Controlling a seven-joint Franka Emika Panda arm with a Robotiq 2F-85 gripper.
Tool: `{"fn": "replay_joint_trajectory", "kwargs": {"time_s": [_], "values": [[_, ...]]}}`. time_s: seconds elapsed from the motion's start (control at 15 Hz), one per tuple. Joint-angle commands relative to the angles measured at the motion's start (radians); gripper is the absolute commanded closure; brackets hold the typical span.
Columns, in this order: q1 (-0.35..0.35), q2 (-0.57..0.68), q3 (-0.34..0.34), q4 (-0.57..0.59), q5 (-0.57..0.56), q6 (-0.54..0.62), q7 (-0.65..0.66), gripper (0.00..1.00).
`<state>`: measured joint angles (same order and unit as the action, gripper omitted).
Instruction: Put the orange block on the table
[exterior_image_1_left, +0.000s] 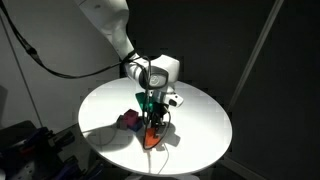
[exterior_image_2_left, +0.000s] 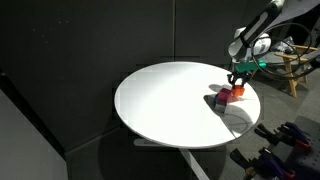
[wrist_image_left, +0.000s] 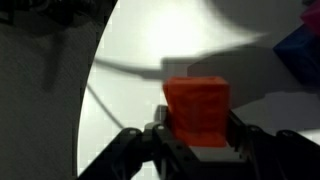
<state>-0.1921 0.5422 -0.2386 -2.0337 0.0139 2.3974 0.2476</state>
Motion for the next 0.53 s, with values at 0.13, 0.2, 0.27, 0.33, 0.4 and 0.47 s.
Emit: {"fn": "replay_joint_trajectory", "kwargs": {"time_s": [0.13, 0.2, 0.27, 0.33, 0.4, 0.47], "values": [[-0.004, 0.002, -0.005, 0.014, 0.011, -0.002, 0.008, 0.72], [-0.004, 0.002, -0.005, 0.014, 0.008, -0.002, 0.004, 0.72], [-0.004, 0.002, -0.005, 0.014, 0.007, -0.006, -0.001, 0.22], [-0.003, 0.002, -0.005, 0.013, 0.004, -0.005, -0.001, 0.21], [-0.002, 0.002, -0.006, 0.012, 0.003, -0.004, 0.000, 0.15], [-0.001, 0.001, -0.007, 0.011, 0.001, -0.005, 0.000, 0.07]]}}
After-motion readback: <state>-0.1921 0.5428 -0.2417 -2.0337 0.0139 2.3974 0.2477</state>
